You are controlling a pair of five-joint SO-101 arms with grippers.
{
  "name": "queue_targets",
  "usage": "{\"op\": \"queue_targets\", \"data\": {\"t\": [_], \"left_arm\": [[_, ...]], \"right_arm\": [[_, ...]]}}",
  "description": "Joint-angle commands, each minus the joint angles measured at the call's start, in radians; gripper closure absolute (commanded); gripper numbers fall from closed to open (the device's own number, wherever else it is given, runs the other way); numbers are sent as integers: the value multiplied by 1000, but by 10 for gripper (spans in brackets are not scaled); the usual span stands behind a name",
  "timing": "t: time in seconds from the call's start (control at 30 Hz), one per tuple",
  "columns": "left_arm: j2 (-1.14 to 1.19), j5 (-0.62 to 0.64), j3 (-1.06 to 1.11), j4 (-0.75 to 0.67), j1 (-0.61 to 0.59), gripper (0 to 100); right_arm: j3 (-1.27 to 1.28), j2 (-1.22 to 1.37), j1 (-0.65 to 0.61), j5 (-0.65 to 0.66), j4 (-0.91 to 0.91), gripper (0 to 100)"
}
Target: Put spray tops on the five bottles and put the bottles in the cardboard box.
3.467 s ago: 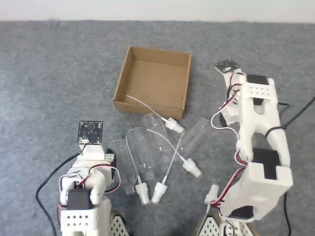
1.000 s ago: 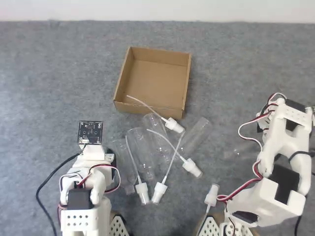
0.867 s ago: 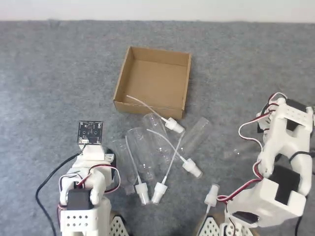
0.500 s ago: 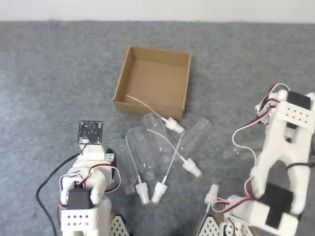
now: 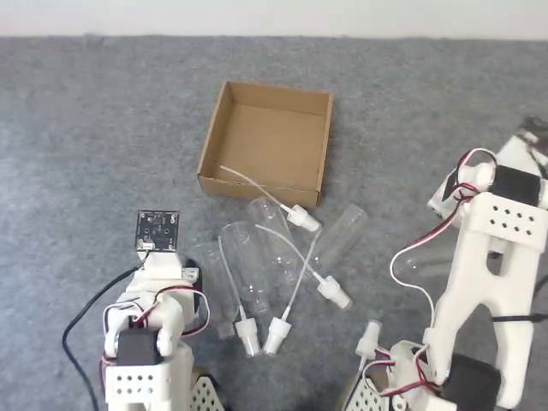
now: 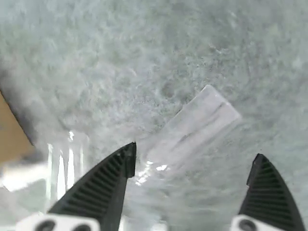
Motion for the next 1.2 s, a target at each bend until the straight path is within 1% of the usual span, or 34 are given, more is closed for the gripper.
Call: {"op": "queue_targets", "data": {"t": [0.0,0.23,0.5,0.63,0.77,0.93,1.17], "left_arm": [[-17,-8,-19,3,5,923],[-17,-8,-19,3,5,923],[-17,-8,-19,3,5,923],[-17,-8,-19,3,5,923],[-17,-8,-19,3,5,923],[-17,-8,-19,3,5,923],[-17,-8,-19,3,5,923]], "right_arm": [[-60,-54,-8,170,12,669],[-5,-64,-15,483,12,669],[49,-65,-13,767,13,669],[49,-65,-16,885,77,669],[49,-65,-51,994,162,669],[49,-65,-102,1088,246,669],[54,-61,-140,1246,303,669]]}}
